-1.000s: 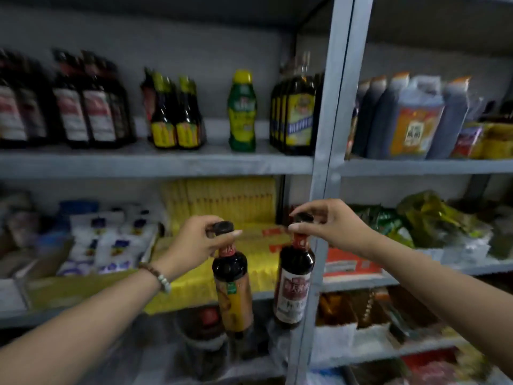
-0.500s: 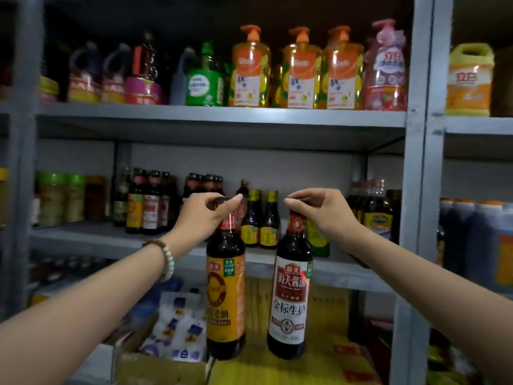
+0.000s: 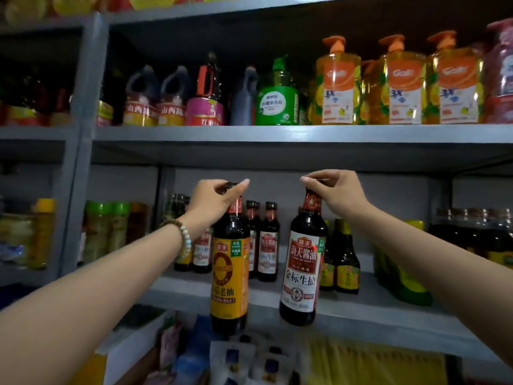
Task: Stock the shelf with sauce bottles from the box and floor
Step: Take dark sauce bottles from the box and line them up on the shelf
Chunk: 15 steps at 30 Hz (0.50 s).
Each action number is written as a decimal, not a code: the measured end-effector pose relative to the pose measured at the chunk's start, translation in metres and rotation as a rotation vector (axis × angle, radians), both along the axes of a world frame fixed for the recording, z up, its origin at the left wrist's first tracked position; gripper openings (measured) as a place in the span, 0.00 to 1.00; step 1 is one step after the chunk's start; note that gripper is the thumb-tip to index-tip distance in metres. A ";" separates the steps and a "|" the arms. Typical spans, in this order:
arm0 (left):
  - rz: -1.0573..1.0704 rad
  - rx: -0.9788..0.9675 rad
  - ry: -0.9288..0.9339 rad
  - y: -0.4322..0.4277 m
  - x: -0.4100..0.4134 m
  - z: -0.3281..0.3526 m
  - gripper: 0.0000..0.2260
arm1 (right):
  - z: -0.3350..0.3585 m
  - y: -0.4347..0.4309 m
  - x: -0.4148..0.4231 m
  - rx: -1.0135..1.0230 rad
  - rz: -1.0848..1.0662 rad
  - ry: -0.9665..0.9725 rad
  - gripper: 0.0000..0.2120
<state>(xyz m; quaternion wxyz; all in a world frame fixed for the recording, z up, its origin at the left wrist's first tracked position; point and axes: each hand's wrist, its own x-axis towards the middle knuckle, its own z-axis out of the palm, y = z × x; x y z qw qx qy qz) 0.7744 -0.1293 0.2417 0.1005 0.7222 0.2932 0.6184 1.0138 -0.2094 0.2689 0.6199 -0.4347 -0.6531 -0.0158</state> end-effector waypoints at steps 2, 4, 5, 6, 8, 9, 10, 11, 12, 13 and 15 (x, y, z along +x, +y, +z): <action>0.005 0.010 0.003 0.024 -0.015 0.012 0.31 | 0.008 0.026 -0.018 0.017 -0.016 0.041 0.06; 0.026 0.014 -0.032 0.047 -0.030 0.022 0.29 | 0.015 0.052 -0.035 0.027 -0.028 0.071 0.08; 0.027 0.013 -0.052 0.060 -0.036 0.024 0.27 | 0.017 0.064 -0.043 0.029 -0.032 0.070 0.09; 0.020 0.009 -0.066 0.071 -0.041 0.026 0.25 | 0.018 0.075 -0.052 0.028 -0.039 0.060 0.10; 0.015 0.002 -0.066 0.093 -0.051 0.025 0.24 | 0.018 0.099 -0.067 0.026 -0.056 0.034 0.11; 0.026 0.001 -0.054 0.103 -0.055 0.024 0.24 | 0.017 0.110 -0.074 0.029 -0.063 0.032 0.11; 0.038 0.001 -0.037 0.112 -0.058 0.022 0.23 | 0.016 0.122 -0.080 0.030 -0.069 0.039 0.12; 0.039 0.001 -0.025 0.122 -0.061 0.020 0.23 | 0.014 0.134 -0.085 0.023 -0.075 0.052 0.12; 0.030 -0.003 -0.016 0.132 -0.063 0.016 0.23 | 0.011 0.144 -0.089 0.013 -0.087 0.058 0.12; 0.020 -0.013 -0.009 0.141 -0.065 0.013 0.23 | 0.008 0.154 -0.093 0.005 -0.101 0.050 0.13; 0.020 -0.044 0.000 0.158 -0.070 0.006 0.24 | 0.001 0.172 -0.099 -0.017 -0.120 -0.014 0.13</action>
